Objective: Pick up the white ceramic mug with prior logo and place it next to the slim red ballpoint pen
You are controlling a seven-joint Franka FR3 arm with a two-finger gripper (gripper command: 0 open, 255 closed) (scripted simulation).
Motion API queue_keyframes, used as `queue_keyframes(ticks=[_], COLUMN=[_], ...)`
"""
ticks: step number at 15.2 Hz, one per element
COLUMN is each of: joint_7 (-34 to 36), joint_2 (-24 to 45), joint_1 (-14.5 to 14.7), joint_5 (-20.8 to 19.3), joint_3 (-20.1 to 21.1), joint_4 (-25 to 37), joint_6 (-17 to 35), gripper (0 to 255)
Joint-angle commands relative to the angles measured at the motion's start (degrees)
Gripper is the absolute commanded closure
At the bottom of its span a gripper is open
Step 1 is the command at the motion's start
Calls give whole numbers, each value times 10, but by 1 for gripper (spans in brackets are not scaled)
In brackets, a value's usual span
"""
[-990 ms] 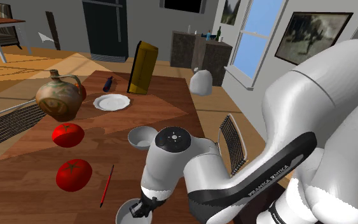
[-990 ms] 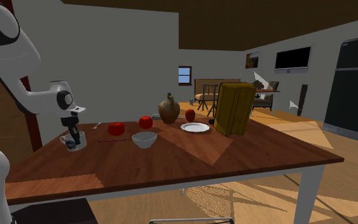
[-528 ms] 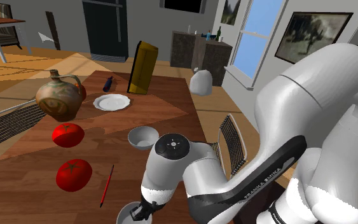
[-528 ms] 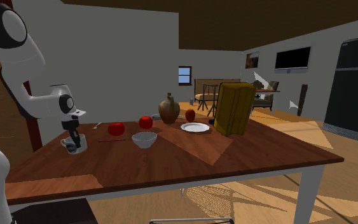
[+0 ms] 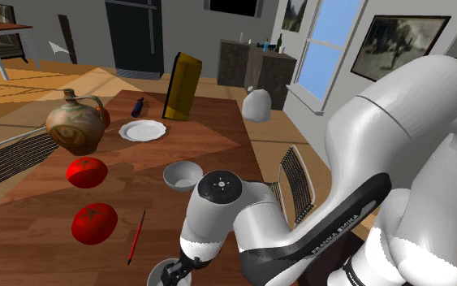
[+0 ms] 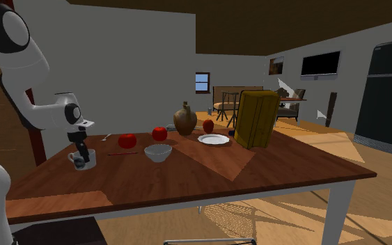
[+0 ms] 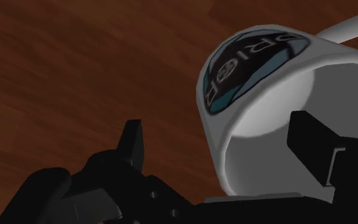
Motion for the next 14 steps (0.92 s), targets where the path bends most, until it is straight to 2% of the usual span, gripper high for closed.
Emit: queue_keyframes(ticks=[1,2,6,14], joint_7=[0,0,-59,-59], joint_2=[0,0,-78,-78], joint_1=[0,0,3,5], joint_5=[0,0,83,82], joint_3=[0,0,6,5], joint_4=[0,0,6,6], joint_6=[0,0,-68,-68], gripper=[0,0,0,0])
